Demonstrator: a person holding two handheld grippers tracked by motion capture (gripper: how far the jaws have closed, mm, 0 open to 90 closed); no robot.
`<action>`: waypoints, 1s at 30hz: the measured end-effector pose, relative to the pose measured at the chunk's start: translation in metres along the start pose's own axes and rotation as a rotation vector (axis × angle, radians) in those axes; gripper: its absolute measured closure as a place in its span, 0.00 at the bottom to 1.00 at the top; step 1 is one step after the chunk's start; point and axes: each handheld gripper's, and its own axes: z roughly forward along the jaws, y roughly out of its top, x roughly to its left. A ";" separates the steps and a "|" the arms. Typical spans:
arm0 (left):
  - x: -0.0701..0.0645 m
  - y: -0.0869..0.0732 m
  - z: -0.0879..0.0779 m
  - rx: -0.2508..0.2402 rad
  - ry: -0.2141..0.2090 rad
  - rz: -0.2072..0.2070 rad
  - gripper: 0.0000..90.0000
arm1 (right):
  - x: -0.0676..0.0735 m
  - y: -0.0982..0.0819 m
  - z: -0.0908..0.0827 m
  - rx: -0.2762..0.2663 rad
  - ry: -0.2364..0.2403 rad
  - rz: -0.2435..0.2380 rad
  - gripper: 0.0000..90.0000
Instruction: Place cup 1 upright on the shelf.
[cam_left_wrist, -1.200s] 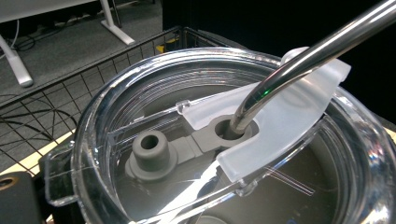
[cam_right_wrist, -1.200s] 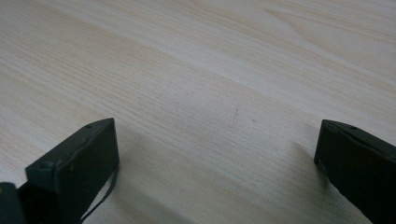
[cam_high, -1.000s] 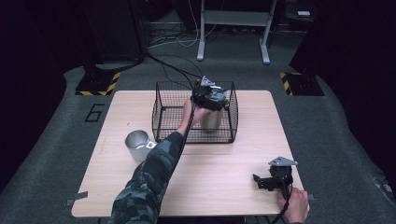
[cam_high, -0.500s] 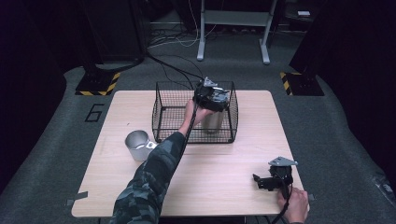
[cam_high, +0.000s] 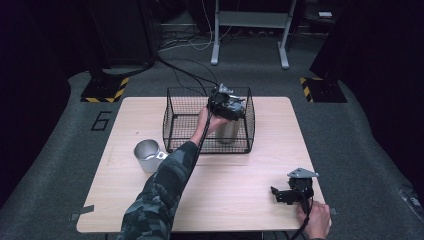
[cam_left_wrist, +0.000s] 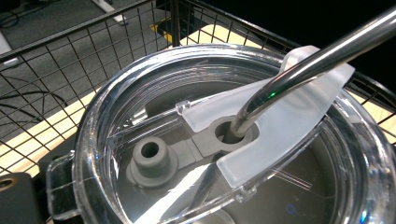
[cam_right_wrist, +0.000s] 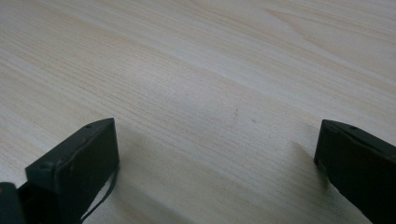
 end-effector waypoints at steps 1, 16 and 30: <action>0.000 0.000 0.000 0.003 -0.006 -0.002 0.04 | 0.000 0.000 0.000 -0.004 -0.001 0.001 0.00; -0.003 0.000 0.005 0.025 -0.022 0.004 0.04 | 0.000 0.000 0.000 0.002 0.001 0.001 0.00; -0.006 -0.002 0.001 0.017 -0.012 0.042 0.03 | 0.000 0.000 0.000 0.002 0.001 0.001 0.00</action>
